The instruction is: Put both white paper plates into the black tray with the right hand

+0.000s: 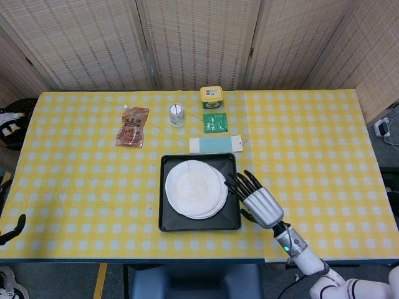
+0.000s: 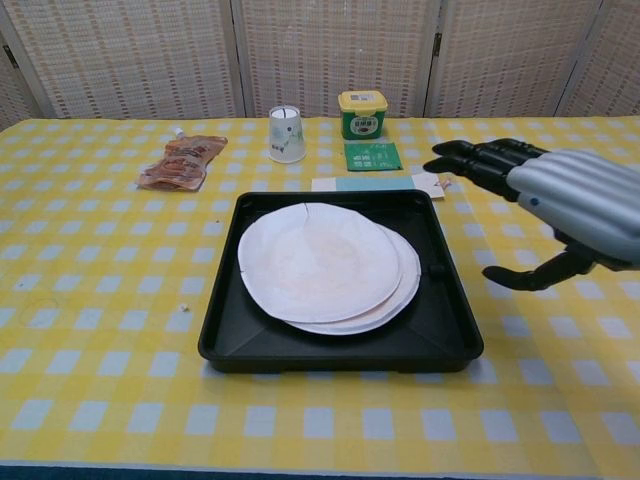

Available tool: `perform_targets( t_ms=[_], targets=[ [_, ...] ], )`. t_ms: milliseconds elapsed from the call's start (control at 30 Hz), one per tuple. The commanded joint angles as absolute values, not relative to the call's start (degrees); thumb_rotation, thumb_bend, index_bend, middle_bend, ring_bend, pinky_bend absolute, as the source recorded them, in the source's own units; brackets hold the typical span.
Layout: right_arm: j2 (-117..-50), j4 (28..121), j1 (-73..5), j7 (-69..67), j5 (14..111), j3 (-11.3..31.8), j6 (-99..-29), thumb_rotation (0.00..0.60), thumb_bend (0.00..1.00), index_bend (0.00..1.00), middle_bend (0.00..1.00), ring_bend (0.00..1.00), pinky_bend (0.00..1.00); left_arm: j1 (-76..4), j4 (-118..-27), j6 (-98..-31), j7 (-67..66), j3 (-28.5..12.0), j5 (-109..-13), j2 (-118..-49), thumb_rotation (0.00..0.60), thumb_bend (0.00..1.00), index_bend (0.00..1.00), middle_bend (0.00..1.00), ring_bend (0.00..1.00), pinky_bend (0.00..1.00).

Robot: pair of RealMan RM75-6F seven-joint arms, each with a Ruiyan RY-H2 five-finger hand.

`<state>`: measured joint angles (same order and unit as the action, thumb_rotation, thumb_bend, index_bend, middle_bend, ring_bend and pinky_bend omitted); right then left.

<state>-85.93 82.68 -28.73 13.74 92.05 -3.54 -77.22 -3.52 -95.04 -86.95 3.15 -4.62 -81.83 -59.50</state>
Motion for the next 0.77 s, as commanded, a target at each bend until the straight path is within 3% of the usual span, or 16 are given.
perform_targets(
  t_ms=[33, 400, 567, 767],
  targets=[
    [-78.5, 87.0, -22.5, 15.6, 91.3, -6.2, -82.5, 0.6, 0.32, 0.0, 0.0, 0.0, 0.0, -4.4, -94.2, -85.7, 2.7, -3.5, -84.2, -59.9, 0.6, 0.44, 0.0, 0.0, 0.0, 0.0],
    [-64.0, 93.9, -10.0, 11.2, 82.5, -9.1, -88.0, 0.6, 0.32, 0.0, 0.0, 0.0, 0.0, -5.8, -93.0, -84.7, -3.0, -2.8, -86.3, -63.3, 0.6, 0.44, 0.0, 0.0, 0.0, 0.0],
    [-62.8, 93.3, -7.2, 7.6, 86.0, -8.2, -92.7, 0.6, 0.32, 0.0, 0.0, 0.0, 0.0, -6.7, -92.8, -83.4, -4.3, -2.7, -86.6, -64.0, 0.6, 0.44, 0.0, 0.0, 0.0, 0.0],
    [-62.3, 92.6, -6.3, 6.2, 88.1, -7.7, -92.2, 0.6, 0.32, 0.0, 0.0, 0.0, 0.0, -7.4, -93.2, -81.7, -4.4, -2.1, -86.5, -64.0, 0.6, 0.44, 0.0, 0.0, 0.0, 0.0]
  ],
)
